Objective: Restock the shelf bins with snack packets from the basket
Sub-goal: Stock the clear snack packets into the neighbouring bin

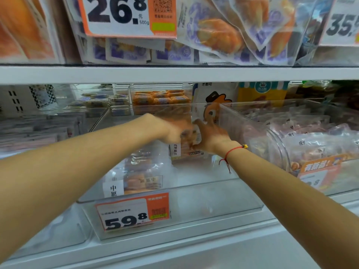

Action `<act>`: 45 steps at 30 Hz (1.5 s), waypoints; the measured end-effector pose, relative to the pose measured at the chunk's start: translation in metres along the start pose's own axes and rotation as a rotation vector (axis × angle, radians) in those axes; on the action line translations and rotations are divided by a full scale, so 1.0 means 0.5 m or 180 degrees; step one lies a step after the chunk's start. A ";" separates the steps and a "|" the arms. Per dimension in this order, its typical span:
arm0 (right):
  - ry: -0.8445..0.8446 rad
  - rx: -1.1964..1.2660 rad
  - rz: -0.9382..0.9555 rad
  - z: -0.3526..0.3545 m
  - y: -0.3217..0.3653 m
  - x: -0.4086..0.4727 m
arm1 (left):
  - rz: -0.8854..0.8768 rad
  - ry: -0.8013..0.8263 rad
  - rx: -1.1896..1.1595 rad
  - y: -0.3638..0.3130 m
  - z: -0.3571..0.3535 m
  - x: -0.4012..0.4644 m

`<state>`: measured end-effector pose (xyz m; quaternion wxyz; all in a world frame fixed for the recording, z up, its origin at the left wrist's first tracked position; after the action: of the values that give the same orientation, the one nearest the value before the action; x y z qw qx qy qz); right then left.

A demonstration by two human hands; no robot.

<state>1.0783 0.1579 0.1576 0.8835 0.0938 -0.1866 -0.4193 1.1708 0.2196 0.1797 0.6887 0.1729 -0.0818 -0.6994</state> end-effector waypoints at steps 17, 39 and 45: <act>0.0670 0.0038 0.0024 -0.013 0.027 -0.002 | 0.0075 0.0663 0.0313 -0.001 -0.016 -0.030; 0.0103 0.0384 0.0268 0.116 0.092 -0.238 | 0.0681 -0.1674 -0.1054 -0.026 0.081 -0.312; 0.0432 0.1600 0.0397 0.114 0.178 -0.399 | 0.1005 -0.1905 -0.1712 -0.055 0.039 -0.487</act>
<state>1.0025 0.3682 0.1882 0.8671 0.3265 -0.2307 -0.2973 1.1362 0.4597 0.2197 0.7538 -0.2379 -0.1182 -0.6011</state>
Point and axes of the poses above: each hand's wrist, its own x-axis towards the middle knuckle, its own z-axis out of the back of the hand, y = z × x, the point moved 6 cm from there along x, towards the middle knuckle, and after that the axes turned 11 degrees about x, right-handed, at the moved point
